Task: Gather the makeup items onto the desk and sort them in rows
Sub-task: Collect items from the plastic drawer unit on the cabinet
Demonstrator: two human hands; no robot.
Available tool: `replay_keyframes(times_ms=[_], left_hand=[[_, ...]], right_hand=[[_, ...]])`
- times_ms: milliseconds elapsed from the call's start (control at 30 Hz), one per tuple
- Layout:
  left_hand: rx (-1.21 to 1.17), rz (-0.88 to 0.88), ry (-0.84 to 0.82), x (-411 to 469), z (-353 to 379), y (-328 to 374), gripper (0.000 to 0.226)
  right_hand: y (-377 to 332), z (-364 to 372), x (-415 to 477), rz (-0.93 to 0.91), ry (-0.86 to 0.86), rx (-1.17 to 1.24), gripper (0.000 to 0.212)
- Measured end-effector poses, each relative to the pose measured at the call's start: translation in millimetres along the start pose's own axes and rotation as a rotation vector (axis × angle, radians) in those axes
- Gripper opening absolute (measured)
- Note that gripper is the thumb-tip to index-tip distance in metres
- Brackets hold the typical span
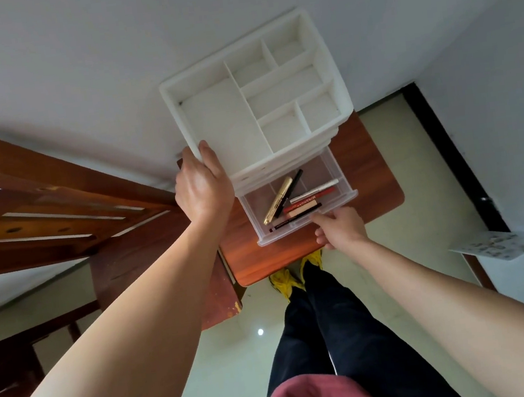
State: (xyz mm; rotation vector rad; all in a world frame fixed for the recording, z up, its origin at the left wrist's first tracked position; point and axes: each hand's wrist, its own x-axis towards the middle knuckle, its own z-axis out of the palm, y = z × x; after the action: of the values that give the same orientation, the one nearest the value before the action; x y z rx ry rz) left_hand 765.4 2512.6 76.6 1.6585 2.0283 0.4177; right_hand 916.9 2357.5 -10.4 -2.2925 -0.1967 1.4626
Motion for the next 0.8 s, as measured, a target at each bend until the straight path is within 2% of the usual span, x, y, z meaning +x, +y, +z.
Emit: replay_keyframes(times_ms=[133,200,333,400,500,600,700,800], left_hand=[[-0.029,-0.023,-0.046,1.0,-2.0,0.3,0.048],[-0.084,-0.011,-0.097,-1.0,-5.0,-3.3,0.051],[-0.198,0.047,-0.192,-27.7,-14.3,-30.2,0.046],[-0.213,0.01,-0.202,-46.5,-15.5,-50.8,0.043],[-0.185,-0.075,-0.223,-68.8,-10.9,-81.5,0.045],[-0.127,-0.11,-0.276,-81.8,-4.0,-102.5,0.041],[-0.077,-0.093,-0.309,-83.6,0.0,-104.7,0.035],[-0.046,-0.032,-0.315,-77.4,3.8,-92.9,0.022]], right_hand=[[-24.3,-17.2,0.9,-0.509,0.111,-0.543,0.011],[-39.0,-21.9,14.9,-0.676,0.13,-0.759,0.019],[-58.3,-17.5,46.5,-0.786,0.039,-1.328,0.048],[-60.9,-11.8,55.7,-0.836,0.035,-1.498,0.05],[-60.4,-4.9,63.7,-0.893,0.045,-1.595,0.046],[-59.5,-3.8,70.2,-0.868,-0.007,-1.586,0.039],[-58.3,-3.5,72.0,-0.798,-0.106,-1.548,0.026],[-58.7,-1.3,69.6,-0.747,-0.165,-1.473,0.025]])
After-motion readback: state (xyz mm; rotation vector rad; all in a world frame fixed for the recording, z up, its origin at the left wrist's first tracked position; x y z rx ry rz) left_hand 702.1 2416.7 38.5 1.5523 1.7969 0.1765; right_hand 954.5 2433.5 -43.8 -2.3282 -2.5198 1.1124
